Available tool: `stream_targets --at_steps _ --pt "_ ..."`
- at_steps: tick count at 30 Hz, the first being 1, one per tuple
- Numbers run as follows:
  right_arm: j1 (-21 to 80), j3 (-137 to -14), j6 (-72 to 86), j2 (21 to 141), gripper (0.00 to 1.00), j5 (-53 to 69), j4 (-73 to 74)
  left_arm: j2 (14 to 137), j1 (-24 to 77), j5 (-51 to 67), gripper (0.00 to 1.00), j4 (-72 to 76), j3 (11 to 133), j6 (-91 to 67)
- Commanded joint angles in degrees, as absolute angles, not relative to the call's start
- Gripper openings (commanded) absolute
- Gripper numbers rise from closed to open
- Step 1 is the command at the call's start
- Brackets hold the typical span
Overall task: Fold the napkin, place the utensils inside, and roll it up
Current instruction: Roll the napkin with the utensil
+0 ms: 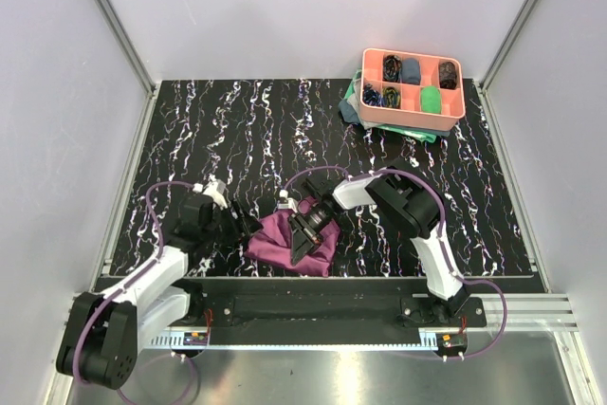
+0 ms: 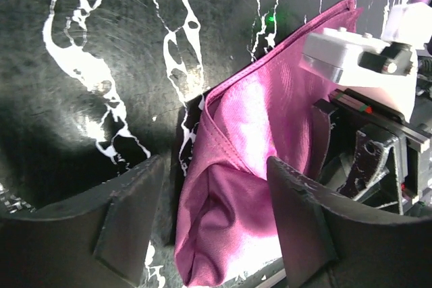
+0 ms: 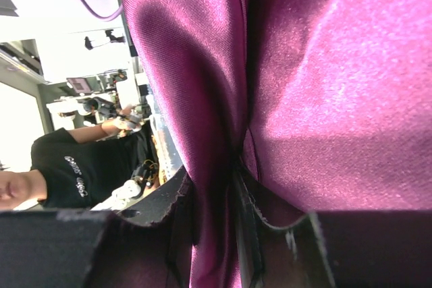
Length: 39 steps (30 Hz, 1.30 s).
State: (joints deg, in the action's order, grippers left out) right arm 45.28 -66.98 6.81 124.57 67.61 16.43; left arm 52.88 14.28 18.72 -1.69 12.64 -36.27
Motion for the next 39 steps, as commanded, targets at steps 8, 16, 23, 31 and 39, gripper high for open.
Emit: stream_targets --at_steps 8,16,23,31,39 --pt "44.0 -68.4 5.6 127.6 0.33 60.2 16.1 59.4 15.0 21.7 0.40 -2.5 12.2 -37.5" --pt "43.4 -69.1 6.4 127.4 0.35 57.9 16.0 63.0 15.8 22.7 0.06 -3.2 12.8 -37.4" --pt "43.2 -68.8 7.6 120.4 0.54 52.9 16.4 65.2 15.9 21.6 0.00 -4.9 13.7 -37.3" --pt "43.7 -66.4 7.8 106.8 0.69 45.9 17.1 65.7 15.9 20.7 0.00 -6.2 14.4 -37.1" --pt "58.7 -58.2 0.6 90.9 0.77 16.5 14.3 65.5 15.9 19.9 0.00 -7.1 14.9 -37.2"
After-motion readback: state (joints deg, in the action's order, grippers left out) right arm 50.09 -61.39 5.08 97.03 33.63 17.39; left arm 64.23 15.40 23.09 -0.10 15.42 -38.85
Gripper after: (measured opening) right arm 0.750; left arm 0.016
